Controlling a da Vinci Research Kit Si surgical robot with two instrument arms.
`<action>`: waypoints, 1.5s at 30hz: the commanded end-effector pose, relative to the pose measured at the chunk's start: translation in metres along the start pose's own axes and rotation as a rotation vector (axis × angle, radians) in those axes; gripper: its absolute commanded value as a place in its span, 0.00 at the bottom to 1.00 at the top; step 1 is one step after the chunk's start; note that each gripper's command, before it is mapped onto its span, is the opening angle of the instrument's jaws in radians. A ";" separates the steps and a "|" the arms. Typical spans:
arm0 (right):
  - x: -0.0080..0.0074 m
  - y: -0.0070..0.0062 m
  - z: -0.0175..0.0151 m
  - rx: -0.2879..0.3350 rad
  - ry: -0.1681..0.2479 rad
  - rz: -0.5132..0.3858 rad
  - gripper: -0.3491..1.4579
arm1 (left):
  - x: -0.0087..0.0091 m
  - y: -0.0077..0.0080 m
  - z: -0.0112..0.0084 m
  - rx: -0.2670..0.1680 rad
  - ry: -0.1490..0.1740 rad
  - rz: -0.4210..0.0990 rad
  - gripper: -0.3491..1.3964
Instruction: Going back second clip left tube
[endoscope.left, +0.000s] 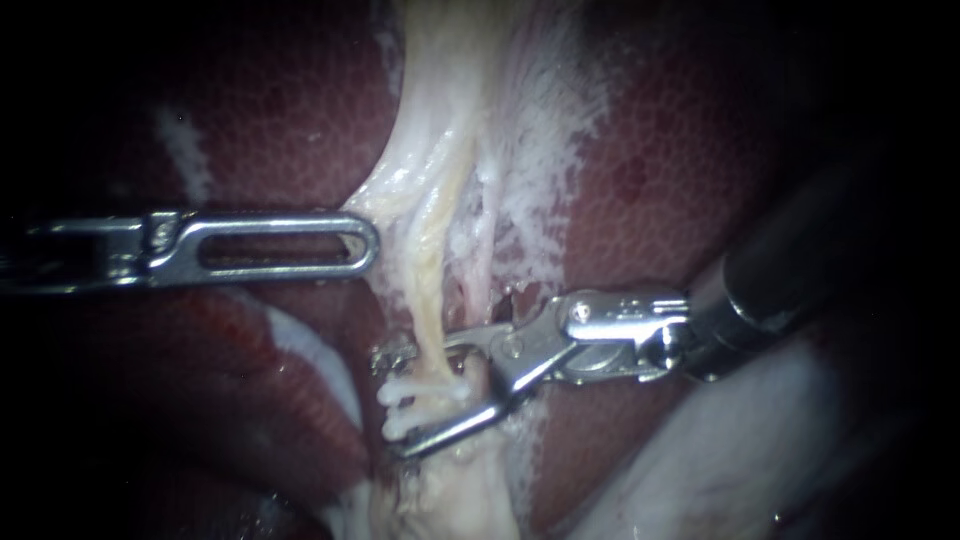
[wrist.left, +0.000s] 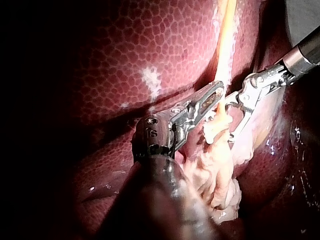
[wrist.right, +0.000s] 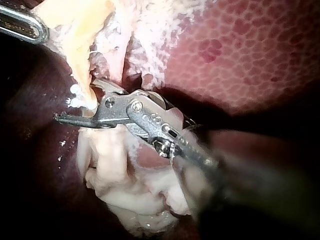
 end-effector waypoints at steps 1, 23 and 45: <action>0.0002 0.0000 -0.0004 -0.005 0.001 0.002 0.52 | 0.0000 0.0000 0.0000 0.001 0.000 0.000 0.00; 0.0035 -0.0033 -0.0141 -0.108 0.006 -0.012 0.52 | 0.0003 0.0005 0.0000 0.003 -0.002 0.003 0.00; 0.0089 -0.0065 -0.0192 -0.141 0.001 -0.042 0.52 | 0.0007 0.0010 0.0005 -0.001 0.002 0.006 0.00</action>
